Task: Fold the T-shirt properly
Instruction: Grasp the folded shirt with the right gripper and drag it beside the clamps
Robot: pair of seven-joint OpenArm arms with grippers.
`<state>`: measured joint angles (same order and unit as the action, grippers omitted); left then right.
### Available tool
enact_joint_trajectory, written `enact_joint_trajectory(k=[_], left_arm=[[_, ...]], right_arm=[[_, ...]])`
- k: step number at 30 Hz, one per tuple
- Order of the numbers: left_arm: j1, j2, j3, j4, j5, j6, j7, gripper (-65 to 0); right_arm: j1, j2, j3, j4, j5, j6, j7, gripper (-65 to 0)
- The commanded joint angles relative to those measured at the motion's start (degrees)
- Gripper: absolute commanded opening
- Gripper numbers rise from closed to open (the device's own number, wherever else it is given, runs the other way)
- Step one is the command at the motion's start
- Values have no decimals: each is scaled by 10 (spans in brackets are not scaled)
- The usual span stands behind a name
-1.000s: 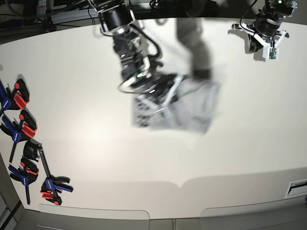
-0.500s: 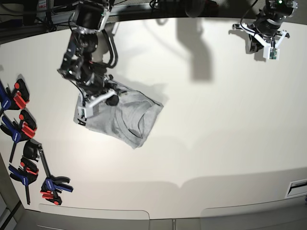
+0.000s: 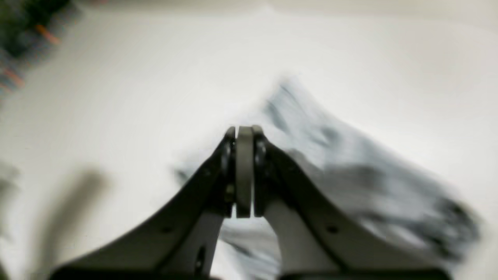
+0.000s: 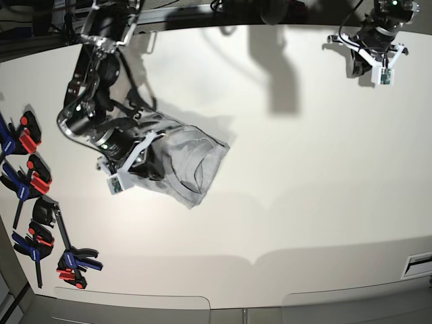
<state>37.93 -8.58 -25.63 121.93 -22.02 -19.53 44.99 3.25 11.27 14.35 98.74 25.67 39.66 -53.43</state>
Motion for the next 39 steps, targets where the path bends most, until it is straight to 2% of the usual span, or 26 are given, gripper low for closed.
enact_joint_trajectory(k=[1, 5, 8, 10, 15, 20, 22, 25, 30, 34, 39], left_arm=[[3, -3, -3, 9, -5, 0, -10, -650], [3, -3, -3, 9, -5, 0, -9, -650], [3, -3, -3, 9, -5, 0, -9, -650], [3, -3, -3, 9, -5, 0, -8, -650], [3, -3, -3, 9, -5, 0, 2, -650], [3, -3, -3, 9, -5, 0, 4, -650], [3, -3, -3, 9, -6, 0, 4, -650], [3, -3, -3, 9, -6, 0, 8, -650], [15, -3, -3, 9, -5, 0, 8, -650], [23, -3, -3, 9, -5, 0, 8, -650], [22, -3, -3, 9, -6, 0, 10, -650]], right_arm=[[14, 19, -11, 5, 0, 3, 19, -650], [33, 83, -71, -38, -20, 3, 33, -650], [65, 110, -122, -111, -19, 3, 39, -650], [89, 115, -150, -170, -21, 3, 57, -650], [141, 113, -187, -339, -89, 3, 171, -650], [189, 112, -200, -517, -105, 3, 153, -650], [195, 114, -189, -571, -103, -49, 143, -650], [193, 118, -142, -620, -103, -133, 116, -650], [167, 125, 1, -635, -103, -181, 66, -650], [130, 124, 125, -635, -89, -183, 29, -650], [57, 122, 273, -635, 22, -171, 17, -650]])
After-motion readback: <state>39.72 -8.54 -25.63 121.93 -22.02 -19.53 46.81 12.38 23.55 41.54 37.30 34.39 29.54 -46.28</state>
